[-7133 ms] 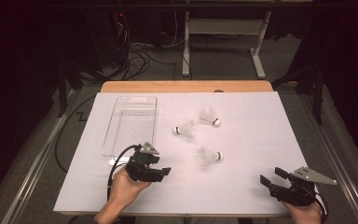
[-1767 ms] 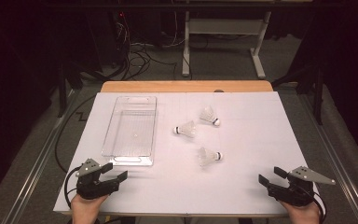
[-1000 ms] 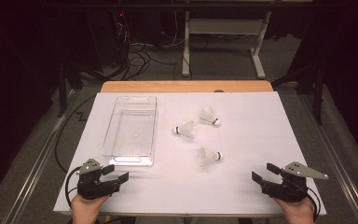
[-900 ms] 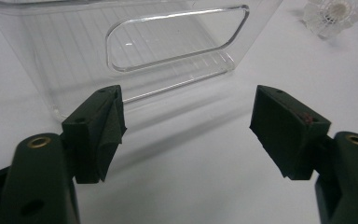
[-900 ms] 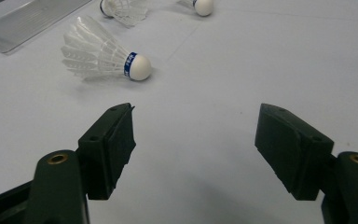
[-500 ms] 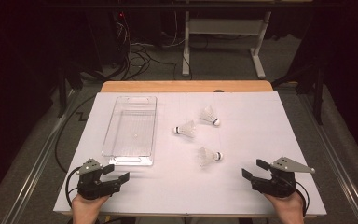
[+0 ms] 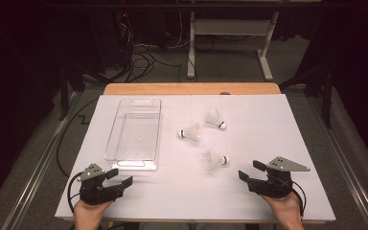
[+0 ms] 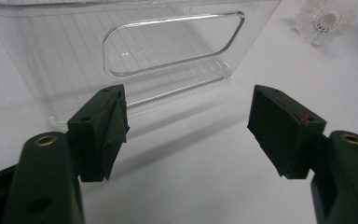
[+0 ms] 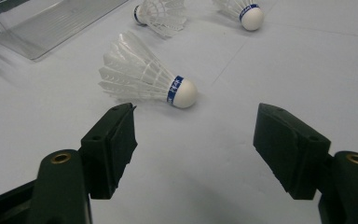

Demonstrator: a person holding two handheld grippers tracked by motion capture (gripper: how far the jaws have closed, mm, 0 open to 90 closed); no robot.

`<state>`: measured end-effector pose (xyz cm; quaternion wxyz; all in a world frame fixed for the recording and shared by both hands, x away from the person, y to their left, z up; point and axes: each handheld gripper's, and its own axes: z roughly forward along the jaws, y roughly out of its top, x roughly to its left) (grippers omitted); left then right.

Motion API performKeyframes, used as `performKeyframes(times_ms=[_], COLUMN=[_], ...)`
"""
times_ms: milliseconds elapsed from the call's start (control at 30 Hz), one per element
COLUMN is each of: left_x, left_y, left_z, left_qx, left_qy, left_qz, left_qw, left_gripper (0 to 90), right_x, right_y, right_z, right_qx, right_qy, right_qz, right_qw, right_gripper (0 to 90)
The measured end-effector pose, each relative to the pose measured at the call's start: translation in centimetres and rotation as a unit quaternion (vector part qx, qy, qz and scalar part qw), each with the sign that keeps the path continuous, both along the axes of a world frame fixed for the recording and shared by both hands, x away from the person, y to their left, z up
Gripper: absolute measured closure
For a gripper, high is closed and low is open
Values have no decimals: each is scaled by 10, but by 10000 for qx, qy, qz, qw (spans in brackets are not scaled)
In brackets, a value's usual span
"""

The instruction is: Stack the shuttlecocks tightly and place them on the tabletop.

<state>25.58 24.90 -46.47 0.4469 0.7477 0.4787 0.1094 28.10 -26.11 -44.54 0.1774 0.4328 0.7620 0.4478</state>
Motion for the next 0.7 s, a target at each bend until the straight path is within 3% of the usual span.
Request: performKeyframes(times_ms=[700], left_x=[-3], left_y=[1], left_z=[1], left_qx=[-70], left_qy=[-155], left_qz=[38], left_qw=[9998], left_gripper=[295], right_x=[12], right_y=[28], right_z=[10], right_qx=[-34], right_qy=[93], right_qz=[253], right_qw=[9996], right_gripper=[348])
